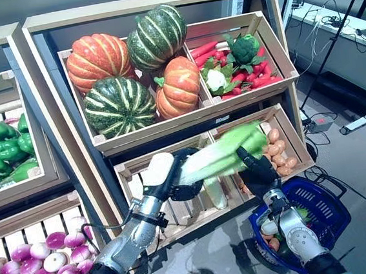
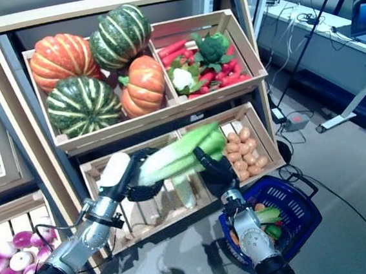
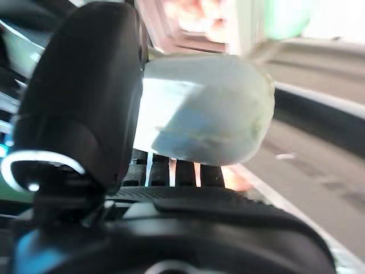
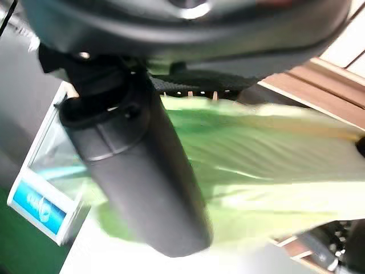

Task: Put vegetables into the basket

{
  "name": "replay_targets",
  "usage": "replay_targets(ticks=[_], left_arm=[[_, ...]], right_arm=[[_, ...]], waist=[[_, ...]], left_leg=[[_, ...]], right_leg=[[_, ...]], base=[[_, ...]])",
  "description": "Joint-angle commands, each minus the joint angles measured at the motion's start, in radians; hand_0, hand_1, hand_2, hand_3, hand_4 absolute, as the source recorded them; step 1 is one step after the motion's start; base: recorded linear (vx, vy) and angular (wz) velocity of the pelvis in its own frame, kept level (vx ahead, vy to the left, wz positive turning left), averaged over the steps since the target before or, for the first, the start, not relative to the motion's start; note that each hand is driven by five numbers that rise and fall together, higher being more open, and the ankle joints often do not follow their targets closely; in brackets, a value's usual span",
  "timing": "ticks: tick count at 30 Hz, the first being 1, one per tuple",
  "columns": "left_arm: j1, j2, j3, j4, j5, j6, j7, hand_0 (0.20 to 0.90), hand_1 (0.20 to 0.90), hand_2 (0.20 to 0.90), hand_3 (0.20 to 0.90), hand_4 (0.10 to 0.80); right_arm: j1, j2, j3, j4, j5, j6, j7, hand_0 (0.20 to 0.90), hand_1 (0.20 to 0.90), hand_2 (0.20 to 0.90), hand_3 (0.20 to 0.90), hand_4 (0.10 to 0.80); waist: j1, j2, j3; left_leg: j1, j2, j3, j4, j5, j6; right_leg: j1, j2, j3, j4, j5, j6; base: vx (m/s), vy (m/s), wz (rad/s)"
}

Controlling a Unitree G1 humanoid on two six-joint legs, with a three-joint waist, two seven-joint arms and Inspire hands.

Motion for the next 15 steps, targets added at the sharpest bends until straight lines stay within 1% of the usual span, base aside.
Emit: replay_targets(ticks=[1, 2, 4, 8, 10, 11, 12, 15], left_arm=[[-0.205, -0.029, -0.080, -0.106, 0.102, -0.210, 0.152, 0.300, 0.300, 0.300, 0.300, 0.400], [-0.210, -0.029, -0.092, -0.102, 0.131, -0.215, 0.183, 0.300, 0.300, 0.300, 0.300, 0.400], [-0.218, -0.031, -0.108, -0.096, 0.147, -0.220, 0.198, 0.300, 0.300, 0.300, 0.300, 0.400], [-0.242, -0.047, -0.147, -0.066, 0.141, -0.222, 0.176, 0.300, 0.300, 0.300, 0.300, 0.400], [-0.251, -0.049, -0.158, -0.058, 0.136, -0.225, 0.167, 0.300, 0.300, 0.300, 0.300, 0.400], [-0.252, -0.051, -0.168, -0.052, 0.142, -0.231, 0.161, 0.300, 0.300, 0.300, 0.300, 0.400], [-0.254, -0.054, -0.175, -0.048, 0.140, -0.236, 0.147, 0.300, 0.300, 0.300, 0.300, 0.400], [-0.257, -0.057, -0.191, -0.035, 0.139, -0.243, 0.141, 0.300, 0.300, 0.300, 0.300, 0.400]], right_arm=[[-0.177, 0.076, -0.009, -0.099, 0.050, -0.044, -0.059, 0.900, 0.900, 0.900, 0.900, 0.800], [-0.181, 0.081, -0.014, -0.097, 0.068, -0.056, -0.088, 0.900, 0.900, 0.900, 0.900, 0.800], [-0.195, 0.086, -0.028, -0.084, 0.114, -0.064, -0.103, 0.900, 0.900, 0.900, 0.900, 0.800], [-0.248, 0.094, -0.053, -0.061, 0.164, -0.076, -0.115, 0.900, 0.900, 0.900, 0.900, 0.800], [-0.268, 0.091, -0.060, -0.055, 0.165, -0.079, -0.120, 0.900, 0.900, 0.900, 0.900, 0.800], [-0.282, 0.088, -0.067, -0.049, 0.168, -0.079, -0.117, 0.900, 0.900, 0.900, 0.900, 0.800], [-0.297, 0.090, -0.075, -0.047, 0.165, -0.079, -0.114, 0.900, 0.900, 0.900, 0.900, 0.800], [-0.313, 0.090, -0.082, -0.046, 0.156, -0.078, -0.113, 0.900, 0.900, 0.900, 0.900, 0.800]], waist=[[-0.021, -0.026, -0.046], [-0.024, -0.026, -0.047], [-0.026, -0.026, -0.048], [-0.027, -0.025, -0.052], [-0.026, -0.026, -0.052], [-0.025, -0.025, -0.054], [-0.024, -0.026, -0.054], [-0.023, -0.026, -0.056]], left_leg=[[-0.008, -0.024, 0.012, 0.001, -0.041, 0.029], [-0.008, -0.024, 0.015, 0.001, -0.041, 0.029], [-0.008, -0.023, 0.017, 0.001, -0.040, 0.029], [-0.007, -0.024, 0.015, 0.001, -0.042, 0.029], [-0.013, -0.026, 0.015, 0.001, -0.032, 0.030], [-0.009, -0.025, 0.013, 0.001, -0.043, 0.030], [-0.016, -0.027, 0.014, 0.001, -0.032, 0.031], [-0.013, -0.027, 0.011, 0.001, -0.042, 0.030]], right_leg=[[0.007, -0.041, 0.023, 0.001, 0.027, -0.007], [0.006, -0.041, 0.026, 0.001, 0.028, -0.007], [0.005, -0.041, 0.029, 0.001, 0.029, -0.006], [0.006, -0.039, 0.035, 0.001, 0.029, -0.007], [0.001, -0.039, 0.036, 0.001, 0.037, -0.010], [0.005, -0.038, 0.037, 0.001, 0.028, -0.009], [-0.001, -0.038, 0.038, 0.001, 0.037, -0.012], [0.002, -0.037, 0.040, 0.001, 0.028, -0.010]], base=[[0.004, 0.007, -0.03], [0.002, 0.011, -0.04], [0.000, 0.007, -0.02], [0.000, 0.000, 0.00], [0.000, 0.000, 0.00], [0.000, 0.000, 0.00], [0.000, 0.000, 0.00], [0.009, -0.002, 0.00]])
